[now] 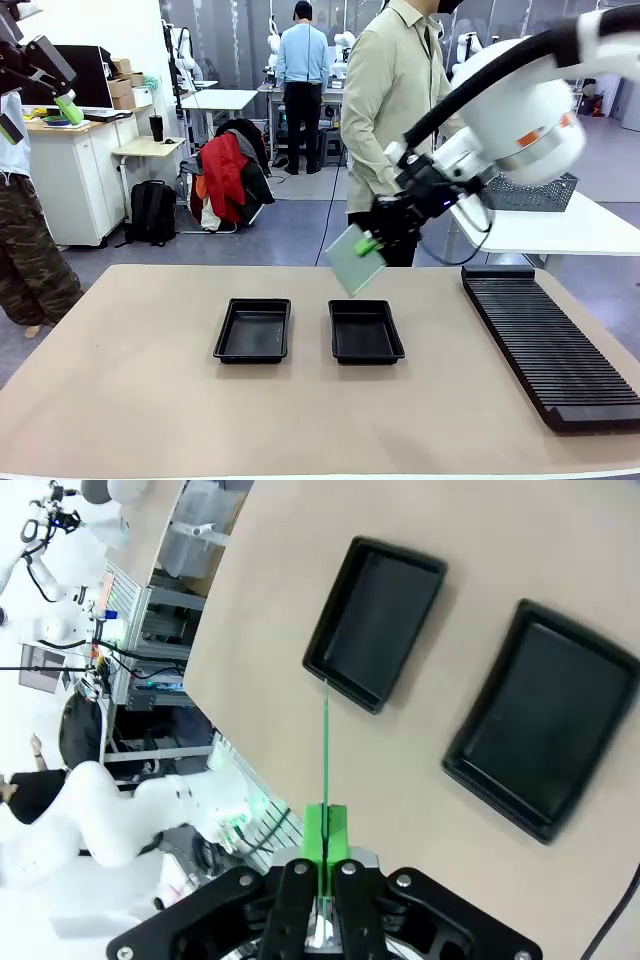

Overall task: Inspect and transfer BCBs to ESD trays.
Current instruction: Pick up the Blank PCB from the PCB Rack and place it in the left ESD tray.

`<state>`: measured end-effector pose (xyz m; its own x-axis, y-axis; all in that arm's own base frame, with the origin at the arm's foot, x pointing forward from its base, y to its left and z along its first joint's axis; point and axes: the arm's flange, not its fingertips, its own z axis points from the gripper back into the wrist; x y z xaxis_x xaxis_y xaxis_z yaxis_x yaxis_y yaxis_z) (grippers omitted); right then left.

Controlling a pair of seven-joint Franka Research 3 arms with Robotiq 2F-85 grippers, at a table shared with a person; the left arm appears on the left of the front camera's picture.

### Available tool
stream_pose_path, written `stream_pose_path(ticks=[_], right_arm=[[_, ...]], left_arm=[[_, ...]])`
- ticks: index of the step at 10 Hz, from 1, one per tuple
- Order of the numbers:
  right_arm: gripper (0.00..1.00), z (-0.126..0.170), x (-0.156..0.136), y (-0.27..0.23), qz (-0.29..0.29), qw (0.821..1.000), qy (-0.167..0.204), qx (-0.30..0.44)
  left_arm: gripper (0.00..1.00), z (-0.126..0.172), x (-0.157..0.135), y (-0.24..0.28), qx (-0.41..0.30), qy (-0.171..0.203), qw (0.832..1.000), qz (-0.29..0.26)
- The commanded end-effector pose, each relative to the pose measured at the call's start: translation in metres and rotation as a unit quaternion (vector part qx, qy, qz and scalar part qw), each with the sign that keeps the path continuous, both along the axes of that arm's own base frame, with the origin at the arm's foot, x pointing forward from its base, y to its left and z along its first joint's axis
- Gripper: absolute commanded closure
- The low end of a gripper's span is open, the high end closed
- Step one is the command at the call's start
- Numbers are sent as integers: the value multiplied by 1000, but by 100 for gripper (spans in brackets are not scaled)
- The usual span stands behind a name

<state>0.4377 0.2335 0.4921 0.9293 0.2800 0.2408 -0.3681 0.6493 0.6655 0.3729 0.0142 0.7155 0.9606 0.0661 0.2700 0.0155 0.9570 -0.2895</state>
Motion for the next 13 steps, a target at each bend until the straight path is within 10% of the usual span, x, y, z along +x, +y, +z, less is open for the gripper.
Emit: stream_pose_path(ticks=[1, 13], right_arm=[[98, -24, 13, 41, -34, 998, 28, 35], [98, -148, 63, 182, -147, 982, 87, 75]], left_arm=[[0, -1, 0, 0, 0, 1, 1000, 3], [0, -1, 0, 0, 0, 1, 1000, 3]])
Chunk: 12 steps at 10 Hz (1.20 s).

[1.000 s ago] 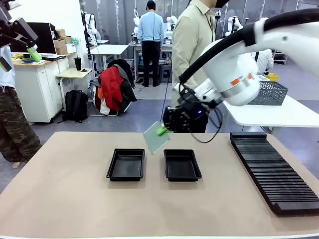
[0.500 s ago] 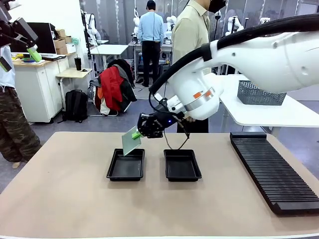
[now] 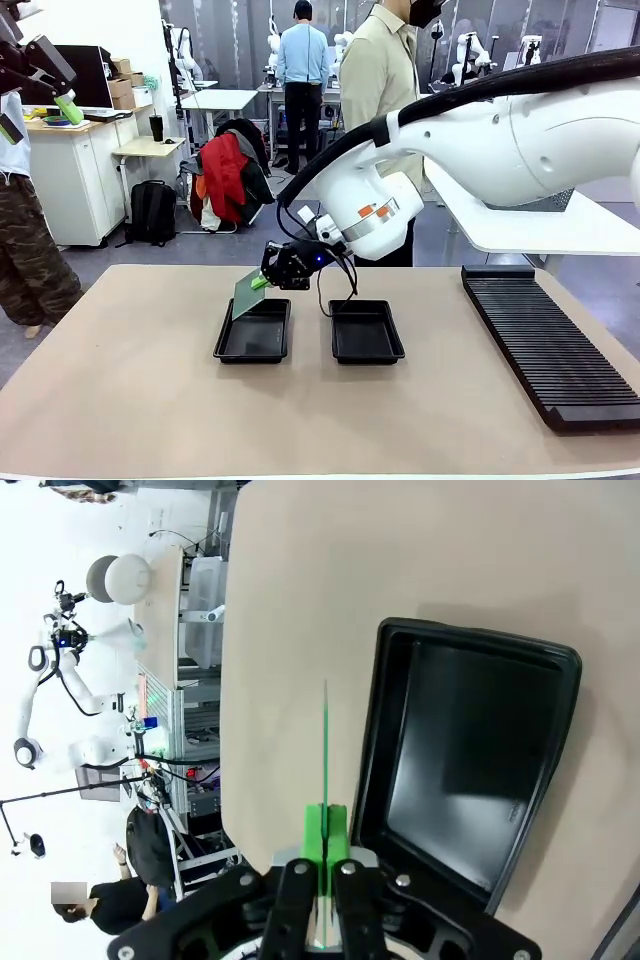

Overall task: Inspect and transfer BCBs to ESD trays.
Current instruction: Pick up the Blank PCB from the PCB Rack and place it in the left ESD tray.

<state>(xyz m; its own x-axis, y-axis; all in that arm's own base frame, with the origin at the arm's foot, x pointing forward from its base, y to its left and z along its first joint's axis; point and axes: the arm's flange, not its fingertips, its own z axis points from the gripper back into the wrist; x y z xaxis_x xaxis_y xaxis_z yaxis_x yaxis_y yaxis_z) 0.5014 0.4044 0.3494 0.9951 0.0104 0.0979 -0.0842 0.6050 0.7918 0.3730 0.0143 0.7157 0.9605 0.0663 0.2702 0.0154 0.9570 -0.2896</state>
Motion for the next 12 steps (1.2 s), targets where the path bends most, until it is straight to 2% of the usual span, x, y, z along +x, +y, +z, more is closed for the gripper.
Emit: stream_pose_path(ticks=[1, 6, 9, 12], right_arm=[[98, -14, -1, 15, -29, 1000, 5, -1], [98, -44, -6, 21, -71, 997, 4, -23], [98, -55, -6, 21, -75, 997, 17, -31], [98, -64, -2, 23, -62, 997, 46, -27]], left_arm=[[0, -2, 0, 0, 0, 2, 1000, 3], [0, -2, 0, 0, 0, 2, 1000, 3], [0, -2, 0, 0, 0, 2, 1000, 3], [0, -2, 0, 0, 0, 2, 1000, 3]])
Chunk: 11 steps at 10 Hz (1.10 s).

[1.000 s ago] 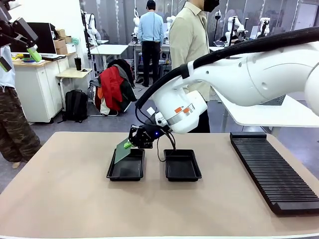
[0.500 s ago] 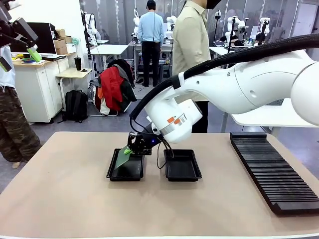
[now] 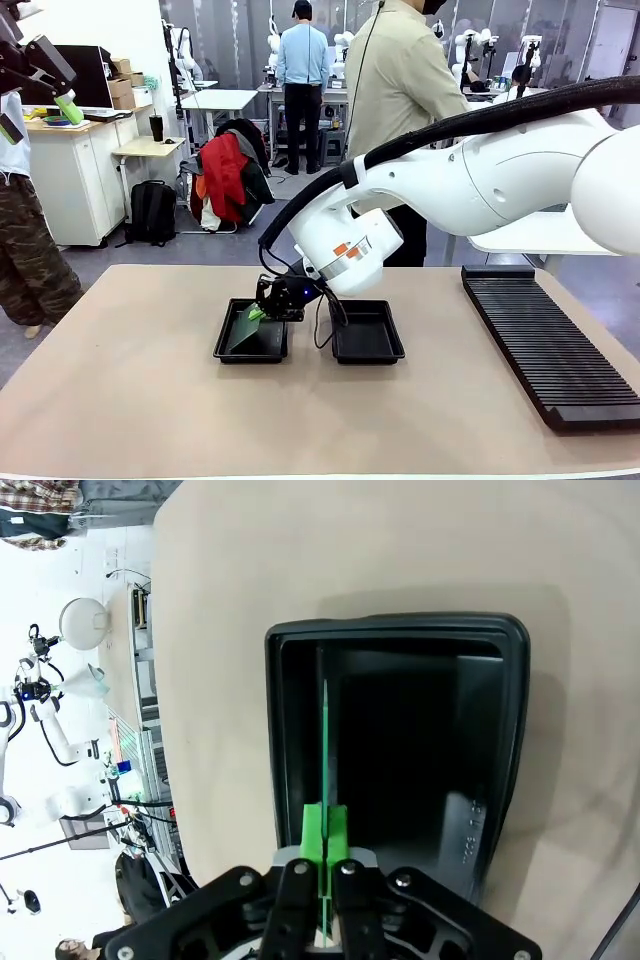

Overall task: Inspect and transfer BCBs to ESD trays.
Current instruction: Pick up the Blank PCB from the PCB Rack and place it in the left ESD tray.

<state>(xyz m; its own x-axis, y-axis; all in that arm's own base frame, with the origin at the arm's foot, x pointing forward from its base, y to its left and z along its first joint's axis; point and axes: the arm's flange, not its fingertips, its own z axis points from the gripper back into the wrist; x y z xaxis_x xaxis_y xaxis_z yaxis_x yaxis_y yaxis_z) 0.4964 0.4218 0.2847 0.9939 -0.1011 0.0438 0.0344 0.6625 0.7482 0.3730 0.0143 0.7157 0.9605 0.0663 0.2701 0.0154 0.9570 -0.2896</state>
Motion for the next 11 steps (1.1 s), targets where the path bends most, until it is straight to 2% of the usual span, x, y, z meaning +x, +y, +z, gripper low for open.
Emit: stream_pose_path(ticks=[1, 7, 8, 9, 10, 11], right_arm=[[98, 3, 0, -1, 0, 1000, -7, -1], [98, 1, 1, 0, 1, 1000, -3, -1], [98, 8, 0, 2, 7, 1000, 5, -24], [78, 15, -2, 4, 8, 999, 8, -46], [78, 24, -4, 5, 9, 998, 9, -65], [59, 35, -7, 7, 11, 996, 10, -89]], left_arm=[[0, -2, 0, 0, 0, 2, 1000, 3], [0, -2, 0, 0, 0, 2, 1000, 3], [0, -2, 0, 0, 0, 2, 1000, 3], [0, -2, 0, 0, 0, 2, 1000, 3], [0, -2, 0, 0, 0, 2, 1000, 3], [0, -2, 0, 0, 0, 2, 1000, 3]])
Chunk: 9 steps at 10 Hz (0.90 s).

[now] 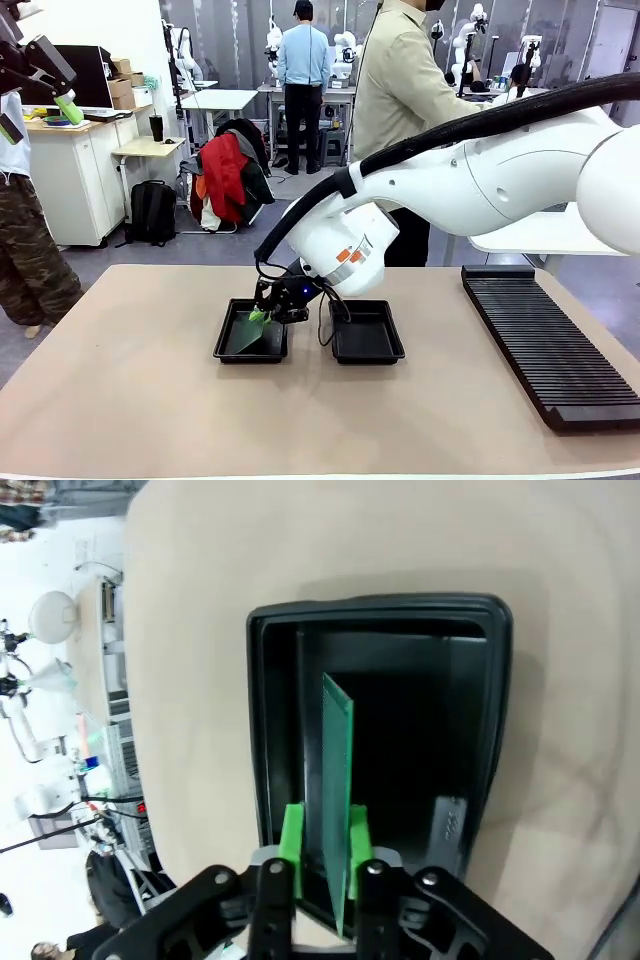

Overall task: Inspect and transfer BCBs to ESD trays.
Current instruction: Pick up the Blank PCB from the PCB Rack and place it in the left ESD tray.

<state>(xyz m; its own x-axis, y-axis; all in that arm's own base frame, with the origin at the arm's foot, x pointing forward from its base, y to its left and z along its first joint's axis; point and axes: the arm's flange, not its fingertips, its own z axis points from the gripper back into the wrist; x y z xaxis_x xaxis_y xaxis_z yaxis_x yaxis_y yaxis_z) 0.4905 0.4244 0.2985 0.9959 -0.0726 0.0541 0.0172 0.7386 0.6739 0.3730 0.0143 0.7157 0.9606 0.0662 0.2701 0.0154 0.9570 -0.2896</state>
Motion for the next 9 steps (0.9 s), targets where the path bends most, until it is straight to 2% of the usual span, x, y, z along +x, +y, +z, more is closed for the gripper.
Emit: stream_pose_path(ticks=[1, 2, 3, 4, 5, 6, 7, 8, 9], right_arm=[[75, 32, -2, 5, -4, 998, 11, -64], [39, 43, -3, 5, -3, 996, 11, -92], [56, 57, -3, 5, -7, 992, 6, -125], [19, 74, -4, 7, -6, 986, -3, -167], [36, 89, -4, 9, -1, 978, -10, -208], [0, 104, -8, 11, 6, 969, -18, -245], [16, 118, -12, 12, 5, 963, -19, -269], [0, 130, -16, 11, 1, 958, -18, -287], [0, 141, -21, 11, 1, 954, -18, -299]], left_arm=[[0, -1, 0, 0, 0, 2, 1000, 3], [0, -1, 0, 0, 0, 2, 1000, 3], [0, -1, 0, 0, 0, 2, 1000, 3], [0, -1, 0, 0, 0, 2, 1000, 3], [0, -1, 0, 0, 0, 2, 1000, 3], [0, -1, 0, 0, 0, 2, 1000, 3], [0, -1, 0, 0, 0, 2, 1000, 3], [0, -1, 0, 0, 0, 2, 1000, 3], [0, -1, 0, 0, 0, 2, 1000, 3]])
